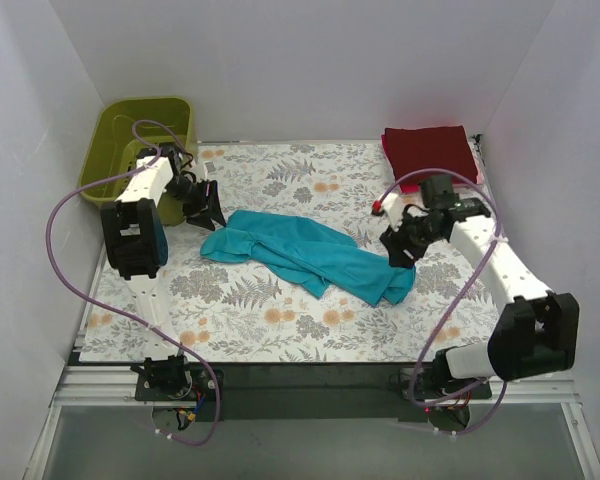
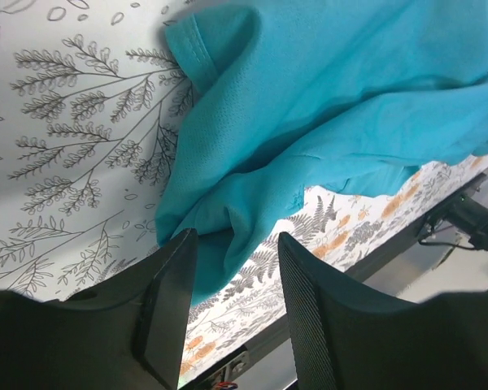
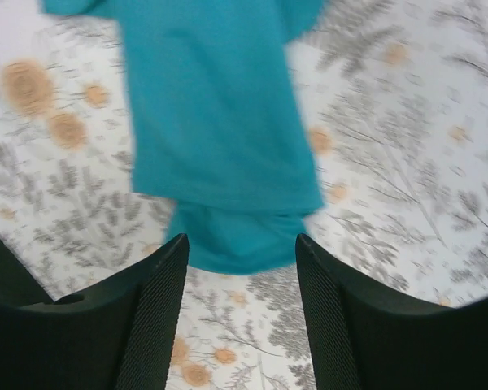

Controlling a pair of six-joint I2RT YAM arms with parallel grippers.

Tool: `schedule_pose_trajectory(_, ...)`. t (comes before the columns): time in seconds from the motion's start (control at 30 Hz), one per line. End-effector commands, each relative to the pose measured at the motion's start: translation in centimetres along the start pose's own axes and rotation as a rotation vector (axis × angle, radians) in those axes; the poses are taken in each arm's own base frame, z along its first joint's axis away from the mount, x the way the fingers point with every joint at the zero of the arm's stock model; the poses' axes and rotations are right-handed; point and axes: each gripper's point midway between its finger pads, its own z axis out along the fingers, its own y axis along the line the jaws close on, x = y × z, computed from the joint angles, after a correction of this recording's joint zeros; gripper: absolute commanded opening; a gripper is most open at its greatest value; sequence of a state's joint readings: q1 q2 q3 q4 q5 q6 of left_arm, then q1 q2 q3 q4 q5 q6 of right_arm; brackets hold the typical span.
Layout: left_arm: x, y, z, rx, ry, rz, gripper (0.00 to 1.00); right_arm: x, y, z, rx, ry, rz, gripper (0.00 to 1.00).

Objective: Fold and stack the t-shirts
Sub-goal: Flatten the tshirt out

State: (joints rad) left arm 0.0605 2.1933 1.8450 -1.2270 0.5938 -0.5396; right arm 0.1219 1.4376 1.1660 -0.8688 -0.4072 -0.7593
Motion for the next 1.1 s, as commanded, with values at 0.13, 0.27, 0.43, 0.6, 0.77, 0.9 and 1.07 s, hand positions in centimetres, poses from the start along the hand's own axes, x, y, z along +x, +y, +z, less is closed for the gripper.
schedule_pose_trajectory(0.13,0.5,-2.3,-3.6,-0.027,-0.063,0.094,0.47,1.8,7.0,3.9,-0.005,0.119,-0.188,0.59)
schedule_pose_trajectory(0.27,1.2,-3.9,-4.9,-0.021,-0.093,0.152,0.48,1.9,7.8,5.4,0.003,0.137,-0.216,0.57)
schedule_pose_trajectory(0.43,1.6,-5.6,-6.5,-0.024,-0.151,0.208,0.50,2.1,9.2,7.2,-0.040,0.152,-0.249,0.57)
schedule_pose_trajectory(0.6,1.5,-6.4,-7.5,-0.048,-0.186,0.249,0.51,3.0,10.0,8.9,-0.075,0.191,-0.258,0.58)
schedule_pose_trajectory(0.77,1.1,-6.3,-8.9,-0.107,-0.224,0.284,0.51,4.0,10.6,10.2,-0.091,0.219,-0.247,0.58)
schedule_pose_trajectory(0.9,1.1,-6.2,-9.7,-0.139,-0.240,0.315,0.52,5.4,10.4,10.9,-0.078,0.254,-0.249,0.53)
schedule_pose_trajectory(1.07,2.1,-5.1,-9.5,-0.183,-0.209,0.358,0.50,6.7,10.3,10.4,-0.052,0.276,-0.259,0.21)
